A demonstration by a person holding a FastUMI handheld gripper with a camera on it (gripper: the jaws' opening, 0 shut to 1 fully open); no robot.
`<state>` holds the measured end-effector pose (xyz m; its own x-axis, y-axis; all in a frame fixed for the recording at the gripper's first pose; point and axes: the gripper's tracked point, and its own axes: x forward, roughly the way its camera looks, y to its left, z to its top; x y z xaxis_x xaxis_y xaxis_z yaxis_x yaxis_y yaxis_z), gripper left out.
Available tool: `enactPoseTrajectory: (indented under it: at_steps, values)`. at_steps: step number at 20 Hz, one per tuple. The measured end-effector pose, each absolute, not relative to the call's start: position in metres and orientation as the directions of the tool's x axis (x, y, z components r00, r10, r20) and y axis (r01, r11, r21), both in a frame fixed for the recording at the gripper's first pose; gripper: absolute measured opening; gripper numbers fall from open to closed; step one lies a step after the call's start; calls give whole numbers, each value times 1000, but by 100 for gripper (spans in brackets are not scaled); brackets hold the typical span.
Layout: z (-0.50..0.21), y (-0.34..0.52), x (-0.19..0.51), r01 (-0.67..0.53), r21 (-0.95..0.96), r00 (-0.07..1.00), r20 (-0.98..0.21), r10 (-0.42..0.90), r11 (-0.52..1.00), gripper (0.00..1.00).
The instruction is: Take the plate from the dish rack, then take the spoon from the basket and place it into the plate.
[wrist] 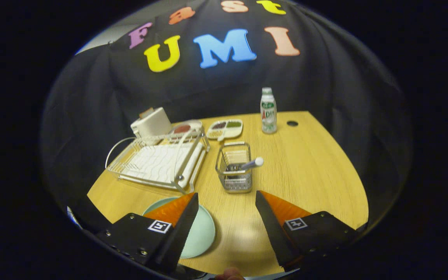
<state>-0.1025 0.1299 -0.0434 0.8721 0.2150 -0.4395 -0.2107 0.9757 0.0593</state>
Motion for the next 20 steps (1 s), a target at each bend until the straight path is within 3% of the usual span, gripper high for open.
enactPoseTrajectory:
  at_steps: [3, 16, 20]
  values:
    - [-18, 120, -101, -221, -59, 938, -286, 195, 974, 91]
    - [7, 97, -53, -159, -54, 987, -15, 159, 986, 91]
    - [-17, 102, -35, -182, -48, 983, -3, 182, 982, 86]
